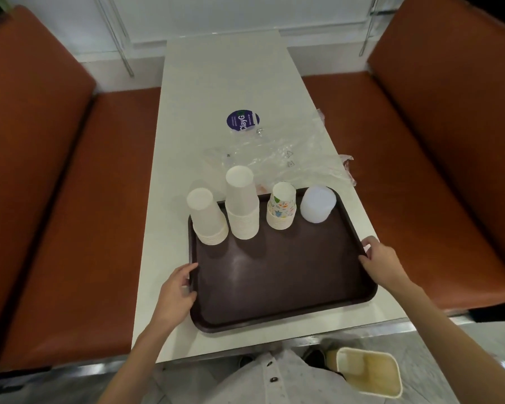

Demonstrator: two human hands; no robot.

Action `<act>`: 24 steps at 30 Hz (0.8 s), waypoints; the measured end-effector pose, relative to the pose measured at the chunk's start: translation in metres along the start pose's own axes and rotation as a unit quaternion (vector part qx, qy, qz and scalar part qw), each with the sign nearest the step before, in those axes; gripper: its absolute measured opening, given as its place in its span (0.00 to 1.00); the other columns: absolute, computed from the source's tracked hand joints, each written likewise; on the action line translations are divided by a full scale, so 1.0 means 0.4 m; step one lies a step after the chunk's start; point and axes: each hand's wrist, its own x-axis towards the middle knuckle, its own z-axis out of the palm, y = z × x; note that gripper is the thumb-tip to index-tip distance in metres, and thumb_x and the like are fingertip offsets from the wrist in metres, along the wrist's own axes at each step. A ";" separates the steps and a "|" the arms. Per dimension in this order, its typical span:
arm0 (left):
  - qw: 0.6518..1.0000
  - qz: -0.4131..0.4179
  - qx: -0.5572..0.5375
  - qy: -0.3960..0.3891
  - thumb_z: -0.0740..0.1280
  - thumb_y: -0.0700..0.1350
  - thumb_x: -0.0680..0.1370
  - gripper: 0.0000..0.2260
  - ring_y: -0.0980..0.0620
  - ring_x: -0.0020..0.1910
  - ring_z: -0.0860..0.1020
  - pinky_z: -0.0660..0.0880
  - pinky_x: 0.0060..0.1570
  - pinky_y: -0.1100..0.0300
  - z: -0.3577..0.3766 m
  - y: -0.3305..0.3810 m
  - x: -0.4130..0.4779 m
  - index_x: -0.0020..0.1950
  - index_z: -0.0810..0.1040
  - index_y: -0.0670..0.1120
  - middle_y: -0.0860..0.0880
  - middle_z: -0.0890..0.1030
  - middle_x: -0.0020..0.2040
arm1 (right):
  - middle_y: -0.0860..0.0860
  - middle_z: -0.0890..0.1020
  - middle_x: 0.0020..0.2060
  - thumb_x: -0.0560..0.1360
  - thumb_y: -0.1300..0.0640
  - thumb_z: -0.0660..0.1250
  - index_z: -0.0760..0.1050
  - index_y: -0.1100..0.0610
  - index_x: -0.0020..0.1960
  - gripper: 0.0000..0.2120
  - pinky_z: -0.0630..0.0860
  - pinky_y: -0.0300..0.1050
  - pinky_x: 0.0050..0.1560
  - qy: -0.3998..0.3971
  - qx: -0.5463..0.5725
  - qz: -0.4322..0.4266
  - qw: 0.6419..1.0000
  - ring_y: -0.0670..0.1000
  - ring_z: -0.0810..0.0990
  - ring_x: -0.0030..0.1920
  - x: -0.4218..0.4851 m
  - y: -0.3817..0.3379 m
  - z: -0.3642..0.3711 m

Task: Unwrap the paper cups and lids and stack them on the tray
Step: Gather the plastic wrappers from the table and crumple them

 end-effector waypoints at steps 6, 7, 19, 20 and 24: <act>0.997 -0.001 0.073 0.010 0.71 0.33 0.75 0.23 0.48 0.63 0.75 0.70 0.67 0.53 -0.011 0.036 -0.019 0.69 0.75 0.46 0.46 0.72 0.72 | 0.47 0.78 0.35 0.79 0.59 0.67 0.73 0.58 0.61 0.12 0.72 0.39 0.35 -0.021 0.025 -0.009 0.999 0.46 0.78 0.35 0.020 0.028 -0.002; 0.995 0.011 0.099 0.021 0.71 0.35 0.75 0.22 0.47 0.66 0.74 0.70 0.67 0.52 -0.019 0.055 -0.027 0.68 0.76 0.46 0.46 0.72 0.72 | 0.46 0.78 0.35 0.78 0.58 0.67 0.73 0.58 0.62 0.13 0.73 0.40 0.37 -0.021 0.032 -0.009 0.999 0.46 0.78 0.35 0.025 0.030 -0.006; 0.950 0.304 0.017 0.062 0.71 0.41 0.77 0.07 0.58 0.40 0.81 0.74 0.41 0.70 -0.142 0.703 0.006 0.53 0.83 0.50 0.55 0.85 0.44 | 0.55 0.80 0.50 0.81 0.42 0.58 0.73 0.56 0.53 0.16 0.78 0.50 0.49 -0.078 0.024 0.000 0.997 0.54 0.79 0.46 0.134 -0.035 -0.055; 0.949 0.310 0.040 0.032 0.71 0.41 0.77 0.07 0.56 0.41 0.81 0.75 0.43 0.67 -0.121 0.756 0.046 0.54 0.83 0.49 0.54 0.84 0.45 | 0.55 0.80 0.51 0.81 0.41 0.57 0.74 0.56 0.53 0.19 0.78 0.50 0.51 -0.091 0.021 0.005 0.996 0.55 0.80 0.48 0.143 -0.039 -0.059; 0.933 0.268 0.229 -0.074 0.72 0.47 0.76 0.18 0.51 0.49 0.80 0.76 0.54 0.55 -0.016 0.899 0.267 0.65 0.76 0.49 0.51 0.82 0.57 | 0.57 0.80 0.55 0.82 0.40 0.55 0.75 0.60 0.58 0.24 0.75 0.48 0.50 -0.136 0.000 0.000 0.991 0.57 0.80 0.52 0.165 -0.043 -0.066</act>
